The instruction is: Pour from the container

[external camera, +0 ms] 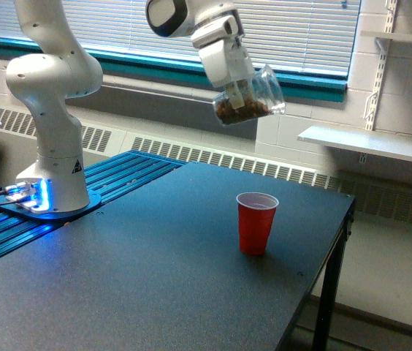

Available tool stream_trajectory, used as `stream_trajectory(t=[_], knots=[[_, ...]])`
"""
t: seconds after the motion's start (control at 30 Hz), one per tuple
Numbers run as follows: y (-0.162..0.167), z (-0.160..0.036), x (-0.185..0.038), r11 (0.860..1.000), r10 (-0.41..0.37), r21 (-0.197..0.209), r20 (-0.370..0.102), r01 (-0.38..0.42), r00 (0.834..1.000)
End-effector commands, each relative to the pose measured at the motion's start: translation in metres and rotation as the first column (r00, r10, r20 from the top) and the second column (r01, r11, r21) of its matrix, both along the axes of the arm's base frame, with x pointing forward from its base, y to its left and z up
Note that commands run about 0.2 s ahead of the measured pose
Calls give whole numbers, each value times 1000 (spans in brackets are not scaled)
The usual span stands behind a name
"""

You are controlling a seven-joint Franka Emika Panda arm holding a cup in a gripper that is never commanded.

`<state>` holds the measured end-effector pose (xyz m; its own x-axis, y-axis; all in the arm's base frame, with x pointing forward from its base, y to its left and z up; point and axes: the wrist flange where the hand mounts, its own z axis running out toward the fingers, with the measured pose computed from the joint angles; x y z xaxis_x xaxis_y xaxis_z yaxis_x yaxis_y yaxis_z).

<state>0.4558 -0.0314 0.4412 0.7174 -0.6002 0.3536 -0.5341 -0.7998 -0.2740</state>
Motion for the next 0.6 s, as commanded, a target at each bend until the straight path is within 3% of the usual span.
stream_trajectory(t=[0.03,0.6], knots=[[15,-7,-9,997,73,-20,-24,-73,997],[31,-52,-28,994,105,-8,-142,-107,984]])
